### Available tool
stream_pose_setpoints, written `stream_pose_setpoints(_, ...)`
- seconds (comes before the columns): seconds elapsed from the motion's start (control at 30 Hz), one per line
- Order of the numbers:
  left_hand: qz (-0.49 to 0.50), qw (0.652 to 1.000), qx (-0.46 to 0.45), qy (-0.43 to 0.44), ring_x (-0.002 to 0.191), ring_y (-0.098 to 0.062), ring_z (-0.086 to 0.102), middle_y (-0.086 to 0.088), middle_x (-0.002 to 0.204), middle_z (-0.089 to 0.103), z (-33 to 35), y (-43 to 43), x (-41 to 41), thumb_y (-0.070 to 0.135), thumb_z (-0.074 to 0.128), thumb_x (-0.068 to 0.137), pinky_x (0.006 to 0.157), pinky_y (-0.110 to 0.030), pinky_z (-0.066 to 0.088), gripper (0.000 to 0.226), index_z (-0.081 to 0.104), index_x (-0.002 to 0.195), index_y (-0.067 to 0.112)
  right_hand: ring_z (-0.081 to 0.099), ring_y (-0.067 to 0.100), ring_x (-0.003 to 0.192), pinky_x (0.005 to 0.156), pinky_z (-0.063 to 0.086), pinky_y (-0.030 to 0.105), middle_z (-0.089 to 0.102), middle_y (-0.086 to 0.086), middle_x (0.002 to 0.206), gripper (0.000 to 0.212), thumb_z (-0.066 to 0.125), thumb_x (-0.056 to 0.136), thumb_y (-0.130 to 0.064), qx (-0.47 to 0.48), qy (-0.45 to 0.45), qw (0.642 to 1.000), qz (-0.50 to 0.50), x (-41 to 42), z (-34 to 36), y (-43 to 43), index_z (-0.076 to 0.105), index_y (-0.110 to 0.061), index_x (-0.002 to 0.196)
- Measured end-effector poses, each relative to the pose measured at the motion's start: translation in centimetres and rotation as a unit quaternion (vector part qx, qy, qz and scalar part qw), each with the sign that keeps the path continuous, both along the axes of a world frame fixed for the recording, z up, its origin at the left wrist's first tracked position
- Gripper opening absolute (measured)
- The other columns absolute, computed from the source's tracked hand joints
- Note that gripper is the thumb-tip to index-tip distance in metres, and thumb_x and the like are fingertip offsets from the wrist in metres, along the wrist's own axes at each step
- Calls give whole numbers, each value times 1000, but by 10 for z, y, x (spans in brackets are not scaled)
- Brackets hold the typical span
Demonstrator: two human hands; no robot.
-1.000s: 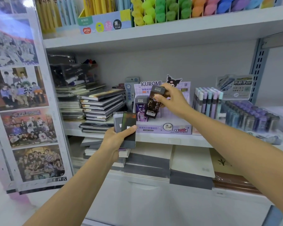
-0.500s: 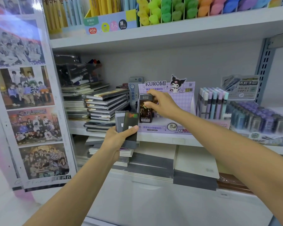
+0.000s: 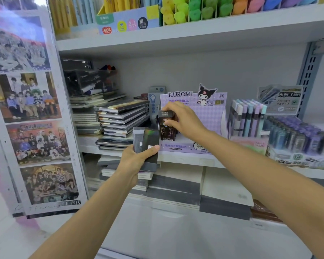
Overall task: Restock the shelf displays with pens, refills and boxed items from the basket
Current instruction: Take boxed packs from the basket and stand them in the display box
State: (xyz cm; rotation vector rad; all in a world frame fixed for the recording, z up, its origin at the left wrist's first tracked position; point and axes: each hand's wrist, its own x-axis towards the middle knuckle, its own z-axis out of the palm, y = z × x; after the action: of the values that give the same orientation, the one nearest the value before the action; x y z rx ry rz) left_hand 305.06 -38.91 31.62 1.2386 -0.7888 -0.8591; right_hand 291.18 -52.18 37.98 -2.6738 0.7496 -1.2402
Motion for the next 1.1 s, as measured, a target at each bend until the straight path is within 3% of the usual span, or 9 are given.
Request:
stream_pose_setpoints(0.1, 7, 1000, -6, -5, 74, -18, 73, -5, 85, 77, 2, 2, 1, 17, 85, 71, 58, -29, 58, 30, 66, 95, 14, 52, 19, 96, 79, 49, 35, 47, 2, 116, 37, 67, 90, -18, -27, 15, 998, -56, 6, -8, 3, 55, -20, 125)
stream_pose_setpoints(0.23, -3, 1000, -9, -17, 71, -15, 73, -2, 81, 77, 7, 7, 0, 18, 85, 71, 58, -27, 58, 32, 66, 97, 13, 41, 18, 117, 94, 39, 29, 37, 4, 132, 42, 64, 91, -27, -29, -25, 996, -79, -3, -8, 10, 54, -19, 131)
stream_pose_setpoints(0.33, -19, 999, -14, -30, 83, -23, 73, -7, 91, 77, 11, 8, -5, 20, 85, 70, 69, -34, 60, 38, 67, 103, 11, 56, 13, 87, 82, 44, 25, 50, 2, 118, 34, 62, 92, -26, 82, -154, 984, 15, -8, -3, 27, 55, -17, 124)
stream_pose_setpoints(0.4, -32, 999, -22, -39, 89, -27, 72, -9, 95, 76, 14, 10, -12, 20, 85, 70, 79, -41, 60, 40, 68, 104, 11, 56, 12, 72, 75, 51, 27, 58, 1, 106, 36, 65, 90, -29, 195, -178, 962, 71, -9, -1, 40, 52, -19, 122)
stream_pose_setpoints(0.53, -49, 998, -20, -44, 86, -25, 72, -10, 96, 76, 20, 13, -25, 27, 84, 70, 79, -41, 60, 42, 67, 105, 13, 64, 14, 83, 74, 55, 25, 63, 1, 96, 44, 68, 89, -20, 306, -149, 933, 113, -14, -5, 54, 49, -17, 128)
stream_pose_setpoints(0.67, -62, 997, 5, 35, 77, -24, 74, -11, 93, 76, 28, 22, -27, 28, 79, 76, 60, -32, 58, 39, 66, 109, 11, 62, 16, 79, 67, 54, 24, 62, 5, 96, 27, 66, 88, -7, 280, -234, 924, 113, -26, 0, 57, 58, -16, 113)
stream_pose_setpoints(0.8, -50, 998, 9, 48, 71, -24, 74, -16, 90, 75, 36, 31, -29, 15, 78, 77, 52, -29, 57, 40, 61, 113, 5, 64, 28, 98, 84, 56, 39, 62, 7, 114, 13, 64, 90, -6, 251, -225, 936, 104, -36, -3, 55, 70, -13, 100)
stream_pose_setpoints(0.97, -38, 995, 37, 87, 61, -20, 72, -13, 80, 75, 50, 40, -29, 19, 78, 77, 48, -26, 57, 30, 65, 100, 4, 49, 10, 128, 100, 47, 26, 54, -3, 138, 48, 44, 86, 15, 210, -125, 954, 177, -52, -11, 60, 66, -10, 121)
stream_pose_setpoints(1.1, -52, 993, 36, 100, 63, -22, 70, -14, 81, 75, 56, 46, -30, 29, 75, 81, 53, -28, 58, 29, 65, 96, 6, 58, 3, 114, 90, 48, 19, 62, -3, 131, 38, 68, 86, -4, 156, -86, 971, 158, -58, -19, 64, 67, -15, 122)
